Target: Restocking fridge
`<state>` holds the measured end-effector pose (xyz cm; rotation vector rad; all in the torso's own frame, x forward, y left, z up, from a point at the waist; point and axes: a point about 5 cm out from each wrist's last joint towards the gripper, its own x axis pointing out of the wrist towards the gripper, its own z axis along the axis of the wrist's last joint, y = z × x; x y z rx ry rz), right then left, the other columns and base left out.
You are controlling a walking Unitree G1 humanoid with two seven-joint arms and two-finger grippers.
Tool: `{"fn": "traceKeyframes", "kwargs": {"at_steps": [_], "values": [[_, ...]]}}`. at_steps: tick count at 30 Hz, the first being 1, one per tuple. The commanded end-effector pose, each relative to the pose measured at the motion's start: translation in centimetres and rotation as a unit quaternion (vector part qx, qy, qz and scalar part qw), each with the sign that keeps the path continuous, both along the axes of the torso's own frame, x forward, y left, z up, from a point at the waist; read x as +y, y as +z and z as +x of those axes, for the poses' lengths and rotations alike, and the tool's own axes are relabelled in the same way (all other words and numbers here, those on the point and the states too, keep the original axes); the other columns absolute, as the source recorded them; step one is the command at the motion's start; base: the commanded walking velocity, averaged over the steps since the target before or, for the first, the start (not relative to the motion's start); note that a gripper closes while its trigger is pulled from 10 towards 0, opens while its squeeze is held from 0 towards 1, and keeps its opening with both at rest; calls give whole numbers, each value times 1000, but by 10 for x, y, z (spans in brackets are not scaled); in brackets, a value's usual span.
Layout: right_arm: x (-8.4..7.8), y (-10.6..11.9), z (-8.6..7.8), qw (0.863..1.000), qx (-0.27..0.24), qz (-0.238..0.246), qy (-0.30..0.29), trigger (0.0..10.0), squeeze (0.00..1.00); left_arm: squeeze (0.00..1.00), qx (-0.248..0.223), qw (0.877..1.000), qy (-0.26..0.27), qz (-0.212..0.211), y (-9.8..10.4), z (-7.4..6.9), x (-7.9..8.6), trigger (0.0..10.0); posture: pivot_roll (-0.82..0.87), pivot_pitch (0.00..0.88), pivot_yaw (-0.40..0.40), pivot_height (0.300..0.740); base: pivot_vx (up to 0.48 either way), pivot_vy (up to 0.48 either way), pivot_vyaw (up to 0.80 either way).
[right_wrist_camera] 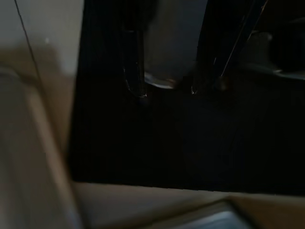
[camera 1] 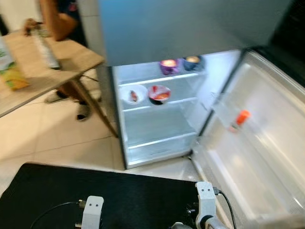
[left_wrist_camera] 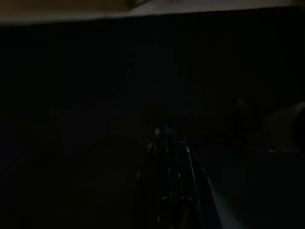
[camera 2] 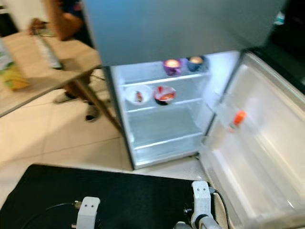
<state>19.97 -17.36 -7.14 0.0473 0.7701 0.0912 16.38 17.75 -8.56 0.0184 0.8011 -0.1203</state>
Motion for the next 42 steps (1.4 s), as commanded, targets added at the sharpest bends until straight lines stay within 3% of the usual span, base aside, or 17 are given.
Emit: {"fn": "traceKeyframes", "kwargs": {"at_steps": [1,22,42], "values": [[-1,-3,-6,1000,11,0,-6,10000,0,0,7,1000,-11,6,-2,-4,1,10000,-143,98,9,725,0,0,-800],[-2,-4,-7,1000,10,-1,-17,10000,0,0,18,1000,-18,12,-1,3,-6,10000,-145,97,22,725,0,0,-800],[-6,-4,-10,1000,9,-4,-30,10000,0,0,21,999,-16,20,1,-1,24,10000,-165,91,38,725,0,0,-800]]}}
